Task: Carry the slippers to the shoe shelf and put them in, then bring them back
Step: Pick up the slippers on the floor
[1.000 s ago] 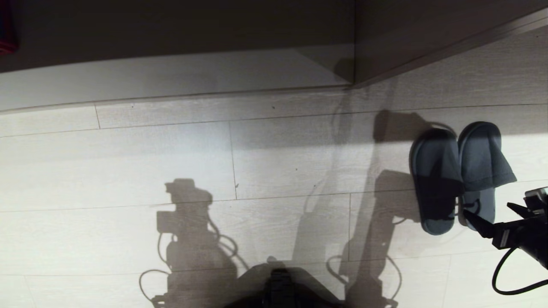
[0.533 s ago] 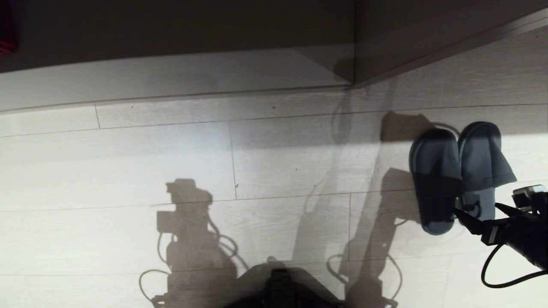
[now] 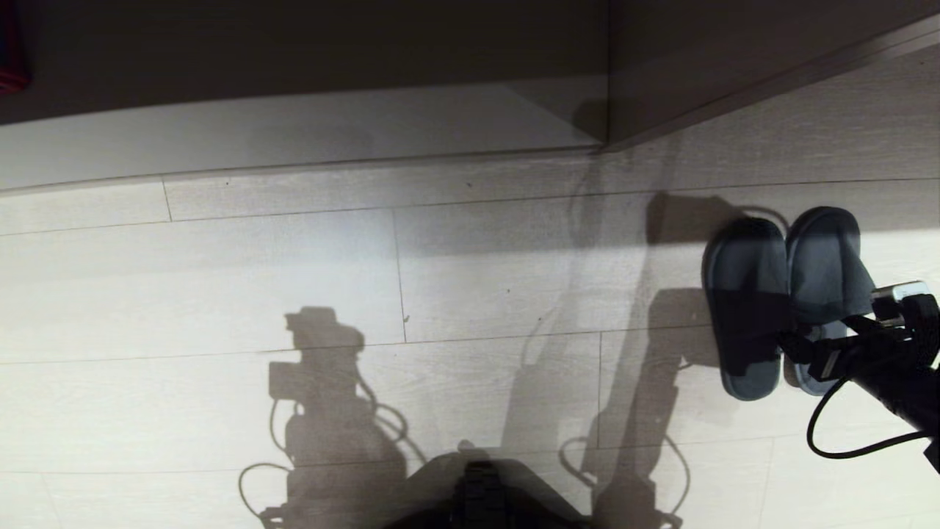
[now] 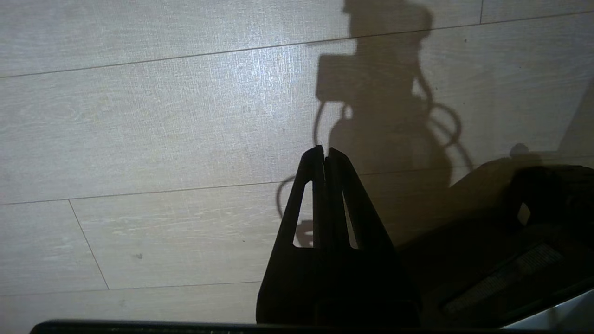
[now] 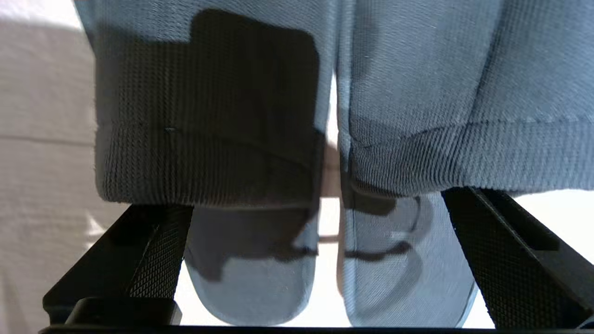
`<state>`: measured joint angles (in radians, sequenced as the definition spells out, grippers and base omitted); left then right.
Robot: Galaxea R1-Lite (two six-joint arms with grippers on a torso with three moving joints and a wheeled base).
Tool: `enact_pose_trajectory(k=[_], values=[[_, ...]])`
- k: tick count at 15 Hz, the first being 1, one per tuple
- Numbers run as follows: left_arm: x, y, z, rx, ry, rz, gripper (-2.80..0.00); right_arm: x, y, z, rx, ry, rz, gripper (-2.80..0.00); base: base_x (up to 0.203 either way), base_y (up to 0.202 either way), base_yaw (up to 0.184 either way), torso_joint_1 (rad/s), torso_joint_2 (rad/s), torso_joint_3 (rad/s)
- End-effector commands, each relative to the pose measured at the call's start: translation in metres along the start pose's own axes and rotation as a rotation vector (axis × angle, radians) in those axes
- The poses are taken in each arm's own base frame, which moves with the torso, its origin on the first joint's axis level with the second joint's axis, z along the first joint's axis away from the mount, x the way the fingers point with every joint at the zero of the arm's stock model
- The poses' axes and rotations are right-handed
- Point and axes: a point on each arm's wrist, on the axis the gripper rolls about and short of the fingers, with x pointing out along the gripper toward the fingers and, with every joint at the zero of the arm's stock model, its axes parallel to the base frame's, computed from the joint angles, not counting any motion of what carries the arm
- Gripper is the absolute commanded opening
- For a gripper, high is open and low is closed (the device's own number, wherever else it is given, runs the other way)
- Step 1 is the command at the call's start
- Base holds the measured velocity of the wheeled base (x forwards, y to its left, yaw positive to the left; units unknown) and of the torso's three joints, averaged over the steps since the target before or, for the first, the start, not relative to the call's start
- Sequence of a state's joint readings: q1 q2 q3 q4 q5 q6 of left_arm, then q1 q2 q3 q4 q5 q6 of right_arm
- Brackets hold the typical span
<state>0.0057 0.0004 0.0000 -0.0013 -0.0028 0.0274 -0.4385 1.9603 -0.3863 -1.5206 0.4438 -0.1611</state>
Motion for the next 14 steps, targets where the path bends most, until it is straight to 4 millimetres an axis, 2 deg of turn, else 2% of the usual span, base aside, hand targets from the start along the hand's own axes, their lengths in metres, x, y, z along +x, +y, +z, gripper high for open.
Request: enact_pose_trajectory(k=[1, 7, 10, 11, 14], values=[[0.0, 0.0, 0.0, 0.0, -0.001, 0.0, -2.8, 0.007, 0.0, -0.001, -0.006, -0.01, 0.01, 0.0, 0.0, 0.0, 0.0, 0.0, 0.0, 0.0], [0.0, 0.0, 0.0, 0.0, -0.001, -0.001, -2.8, 0.012, 0.0, -0.002, -0.008, -0.012, 0.003, 0.0, 0.0, 0.0, 0.0, 0.0, 0.0, 0.0], [0.0, 0.0, 0.0, 0.0, -0.001, 0.003, -2.8, 0.003, 0.002, 0.012, -0.018, -0.051, 0.001, 0.0, 0.0, 0.0, 0.0, 0.0, 0.0, 0.0], [0.0, 0.0, 0.0, 0.0, -0.001, 0.0, -2.8, 0.003, 0.002, 0.011, -0.006, -0.045, 0.004, 0.0, 0.0, 0.0, 0.0, 0.0, 0.0, 0.0], [0.0, 0.0, 0.0, 0.0, -0.001, -0.001, -2.8, 0.014, 0.002, 0.019, 0.003, -0.09, 0.015, 0.0, 0.0, 0.0, 0.0, 0.0, 0.0, 0.0]])
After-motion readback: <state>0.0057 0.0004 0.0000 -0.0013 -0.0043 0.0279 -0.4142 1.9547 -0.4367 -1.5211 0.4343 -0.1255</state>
